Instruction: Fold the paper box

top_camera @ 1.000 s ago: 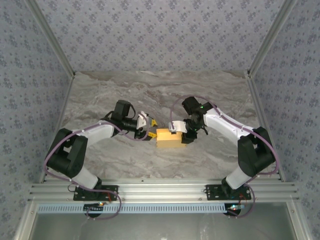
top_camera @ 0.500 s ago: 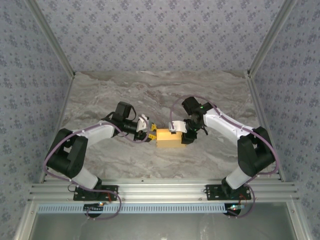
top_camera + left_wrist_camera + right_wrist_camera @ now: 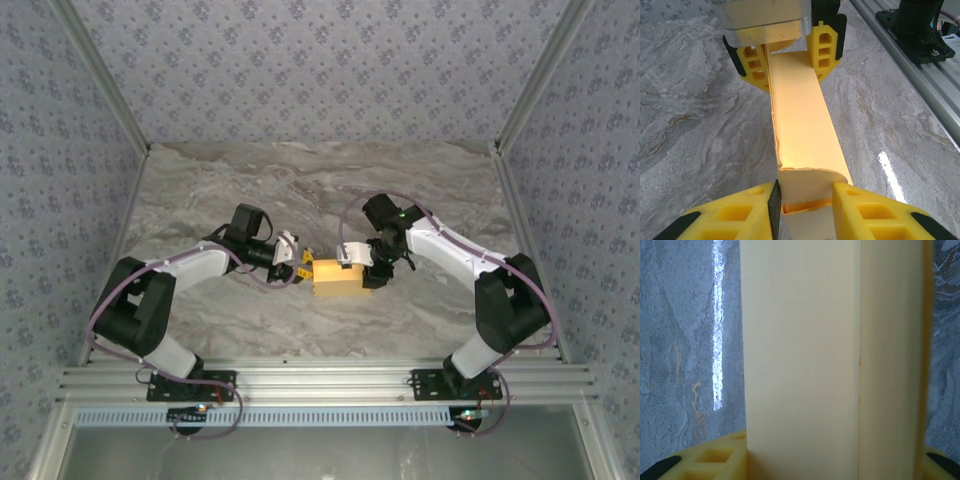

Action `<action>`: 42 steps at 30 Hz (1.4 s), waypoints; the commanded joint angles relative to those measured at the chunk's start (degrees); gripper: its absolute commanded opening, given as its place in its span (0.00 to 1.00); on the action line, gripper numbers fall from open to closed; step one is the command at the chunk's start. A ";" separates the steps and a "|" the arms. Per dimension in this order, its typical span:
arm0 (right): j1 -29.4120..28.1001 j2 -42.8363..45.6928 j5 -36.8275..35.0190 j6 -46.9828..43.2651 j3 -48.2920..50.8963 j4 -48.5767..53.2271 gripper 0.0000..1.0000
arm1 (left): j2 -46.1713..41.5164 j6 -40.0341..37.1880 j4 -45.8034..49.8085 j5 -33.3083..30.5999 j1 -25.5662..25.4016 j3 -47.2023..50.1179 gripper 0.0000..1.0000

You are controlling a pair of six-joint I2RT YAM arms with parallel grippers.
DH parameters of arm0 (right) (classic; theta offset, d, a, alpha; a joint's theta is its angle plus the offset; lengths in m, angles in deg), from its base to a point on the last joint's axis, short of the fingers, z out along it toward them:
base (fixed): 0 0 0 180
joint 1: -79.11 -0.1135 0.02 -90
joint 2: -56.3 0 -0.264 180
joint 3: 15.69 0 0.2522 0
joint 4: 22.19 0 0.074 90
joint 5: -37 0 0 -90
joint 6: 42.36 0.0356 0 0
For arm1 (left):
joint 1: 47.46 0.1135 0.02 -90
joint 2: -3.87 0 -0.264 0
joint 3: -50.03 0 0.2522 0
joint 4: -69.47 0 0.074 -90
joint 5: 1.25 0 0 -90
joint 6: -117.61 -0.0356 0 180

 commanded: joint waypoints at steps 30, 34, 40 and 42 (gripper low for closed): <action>-0.88 -1.49 -3.50 1.35 2.32 3.01 0.46 | -1.61 -10.77 14.29 1.37 -2.28 -5.26 0.31; -0.77 -2.16 -3.32 1.52 2.04 3.63 0.46 | -1.87 -11.17 14.61 1.51 -2.21 -5.24 0.31; -0.76 -2.26 -2.52 2.72 1.52 2.69 0.46 | -1.91 -11.70 14.78 0.59 -2.24 -5.34 0.28; -0.75 -2.01 -2.38 3.34 1.44 1.90 0.48 | -1.72 -12.00 14.63 0.27 -2.31 -4.92 0.24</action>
